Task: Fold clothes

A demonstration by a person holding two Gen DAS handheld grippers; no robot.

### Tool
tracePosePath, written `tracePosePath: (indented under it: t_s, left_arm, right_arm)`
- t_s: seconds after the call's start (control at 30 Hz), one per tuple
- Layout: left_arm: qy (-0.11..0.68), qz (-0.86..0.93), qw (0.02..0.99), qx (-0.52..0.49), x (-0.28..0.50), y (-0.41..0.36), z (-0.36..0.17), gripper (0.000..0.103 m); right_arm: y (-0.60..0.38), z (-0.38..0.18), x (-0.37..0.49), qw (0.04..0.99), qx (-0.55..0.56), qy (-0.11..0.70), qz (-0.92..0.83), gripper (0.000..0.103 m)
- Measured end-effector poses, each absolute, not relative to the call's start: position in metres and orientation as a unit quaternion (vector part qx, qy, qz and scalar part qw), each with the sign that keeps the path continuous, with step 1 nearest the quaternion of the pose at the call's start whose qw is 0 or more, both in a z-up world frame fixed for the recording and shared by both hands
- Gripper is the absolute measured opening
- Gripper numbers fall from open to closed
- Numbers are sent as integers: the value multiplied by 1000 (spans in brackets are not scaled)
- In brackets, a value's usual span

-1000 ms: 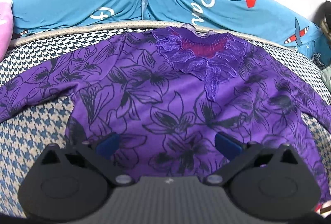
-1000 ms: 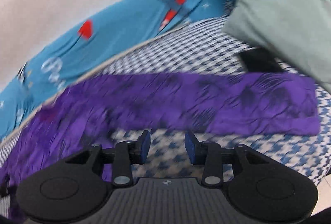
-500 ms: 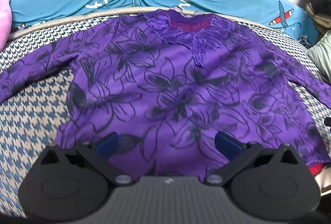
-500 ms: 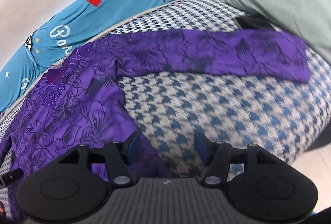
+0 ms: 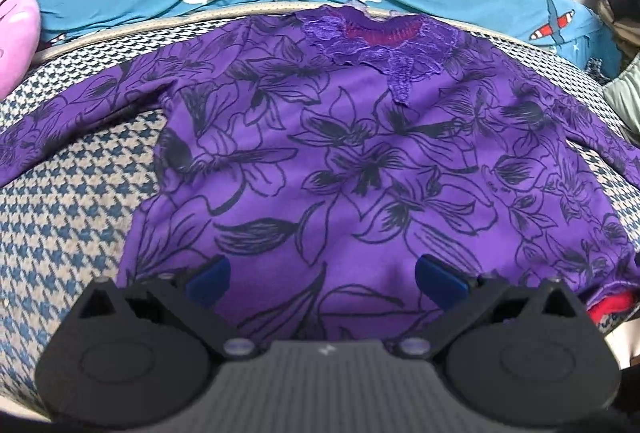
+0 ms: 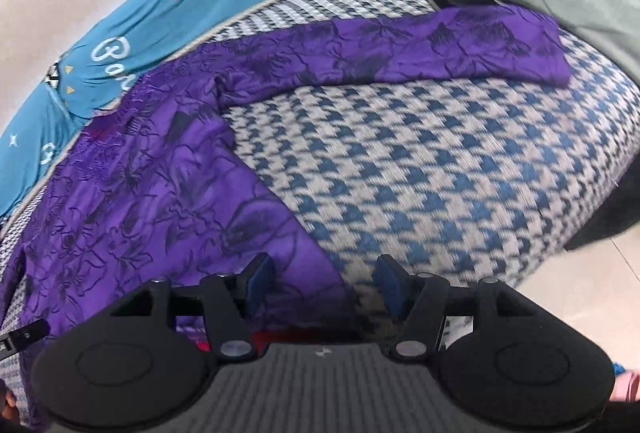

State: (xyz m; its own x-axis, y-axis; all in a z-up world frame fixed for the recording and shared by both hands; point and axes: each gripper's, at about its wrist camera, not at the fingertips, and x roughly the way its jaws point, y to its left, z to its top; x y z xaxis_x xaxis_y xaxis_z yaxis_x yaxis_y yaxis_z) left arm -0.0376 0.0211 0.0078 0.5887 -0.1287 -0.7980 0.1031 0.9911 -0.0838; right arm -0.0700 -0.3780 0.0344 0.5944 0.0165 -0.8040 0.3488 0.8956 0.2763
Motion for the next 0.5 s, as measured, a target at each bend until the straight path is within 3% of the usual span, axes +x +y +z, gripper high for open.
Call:
tracePosePath:
  t_s: [0.23, 0.27, 0.3, 0.37, 0.5]
  left_arm:
    - [451, -41, 891, -32, -38, 35, 5, 103]
    - [451, -39, 891, -32, -38, 36, 5, 103]
    - [451, -36, 891, -31, -38, 37, 4, 103]
    - [450, -29, 892, -30, -38, 39, 4, 103]
    - [452, -22, 891, -35, -37, 44, 2, 103]
  right_arm:
    - [-371, 22, -76, 867, 229, 434, -92, 57]
    - [-370, 22, -77, 869, 227, 428, -96, 46]
    - [-370, 23, -78, 872, 225, 423, -99, 29]
    - [-368, 25, -80, 878, 221, 411, -101, 14]
    - [-359, 36, -96, 893, 210, 381, -111, 9]
